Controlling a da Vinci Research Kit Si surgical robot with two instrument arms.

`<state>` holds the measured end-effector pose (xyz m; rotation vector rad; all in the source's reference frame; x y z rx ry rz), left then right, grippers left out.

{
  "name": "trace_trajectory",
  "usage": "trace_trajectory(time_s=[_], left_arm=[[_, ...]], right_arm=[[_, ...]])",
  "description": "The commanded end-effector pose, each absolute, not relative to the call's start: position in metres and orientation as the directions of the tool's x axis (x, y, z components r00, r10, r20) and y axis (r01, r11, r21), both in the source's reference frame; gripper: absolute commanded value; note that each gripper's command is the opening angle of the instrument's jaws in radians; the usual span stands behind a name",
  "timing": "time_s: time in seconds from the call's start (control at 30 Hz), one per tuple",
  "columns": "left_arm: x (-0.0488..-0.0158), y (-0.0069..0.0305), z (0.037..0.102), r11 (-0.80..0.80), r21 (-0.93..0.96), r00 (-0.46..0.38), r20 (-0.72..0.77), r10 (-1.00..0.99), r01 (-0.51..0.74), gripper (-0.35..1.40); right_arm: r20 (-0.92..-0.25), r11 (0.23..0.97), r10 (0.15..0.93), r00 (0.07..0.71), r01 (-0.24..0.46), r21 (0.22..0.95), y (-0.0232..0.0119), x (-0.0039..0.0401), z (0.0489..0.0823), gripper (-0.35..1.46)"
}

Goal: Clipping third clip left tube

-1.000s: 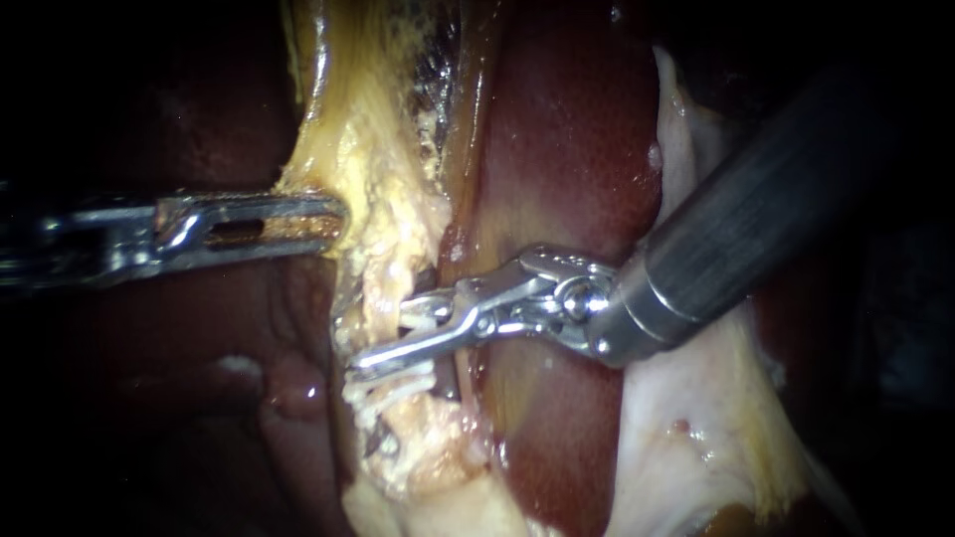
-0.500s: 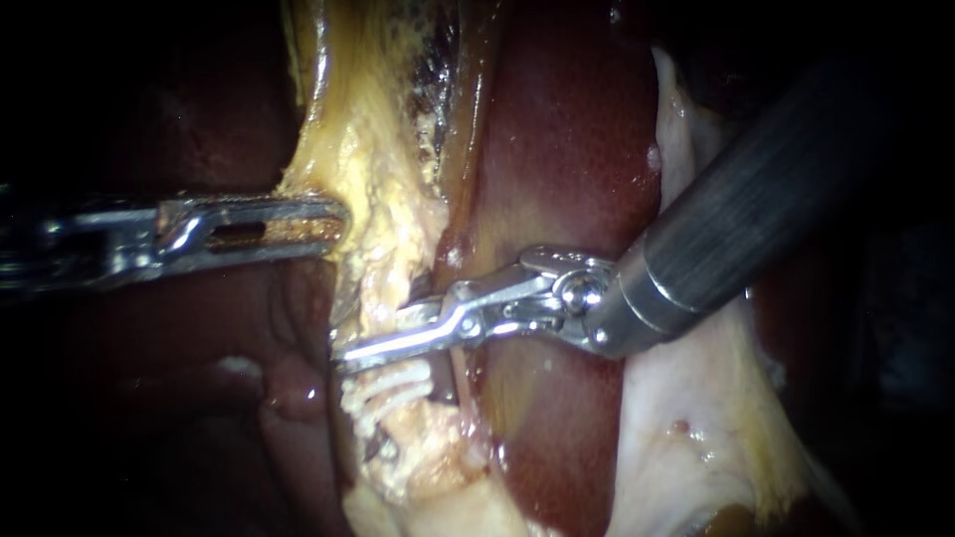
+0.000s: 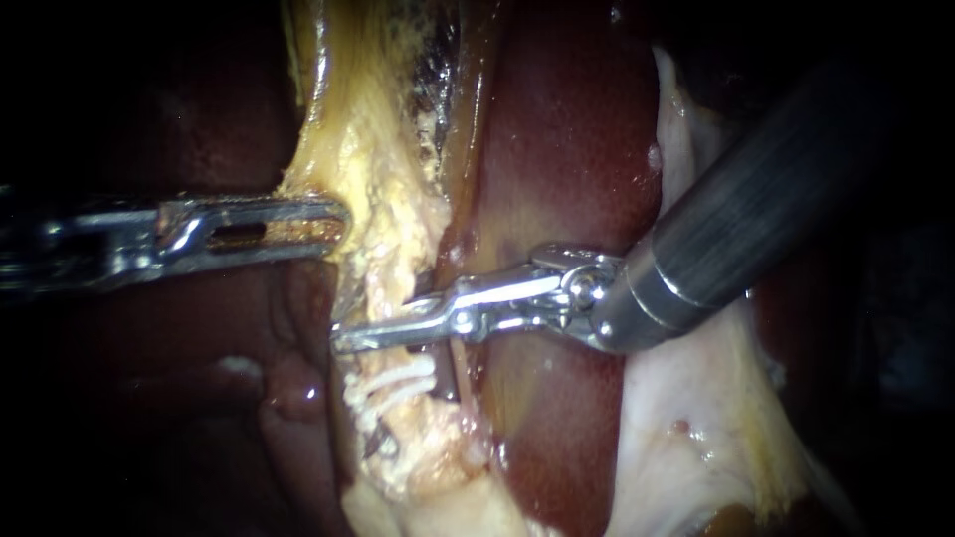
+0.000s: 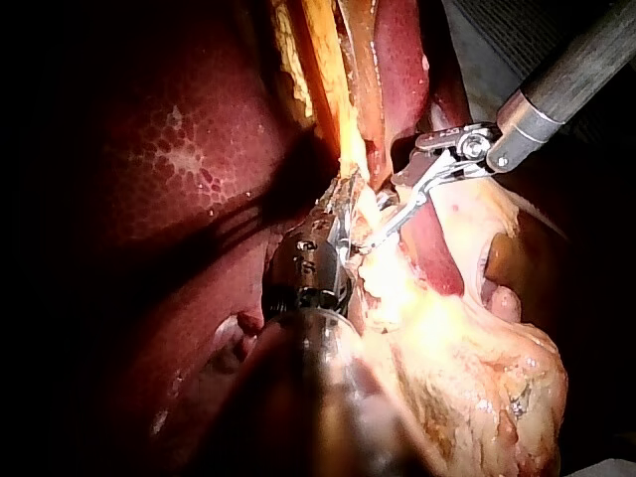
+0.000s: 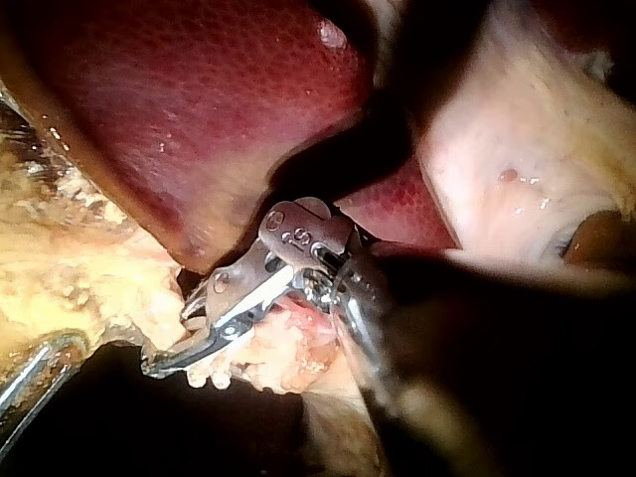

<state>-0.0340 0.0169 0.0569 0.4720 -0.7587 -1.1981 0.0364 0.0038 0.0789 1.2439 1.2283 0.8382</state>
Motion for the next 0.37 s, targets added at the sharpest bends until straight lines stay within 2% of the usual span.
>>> trace_trajectory(time_s=[0.03,0.37], left_arm=[[-0.0340,0.0170,0.0568,0.314,0.691,0.168,0.272,-0.947,0.651,-0.35],[-0.0340,0.0170,0.0568,0.314,0.691,0.168,0.272,-0.947,0.651,-0.35]], right_arm=[[-0.214,0.186,0.956,0.201,0.151,0.971,0.0037,0.0365,0.0789,-0.35],[-0.215,0.184,0.954,0.208,0.158,0.970,0.0036,0.0364,0.0788,-0.35]])
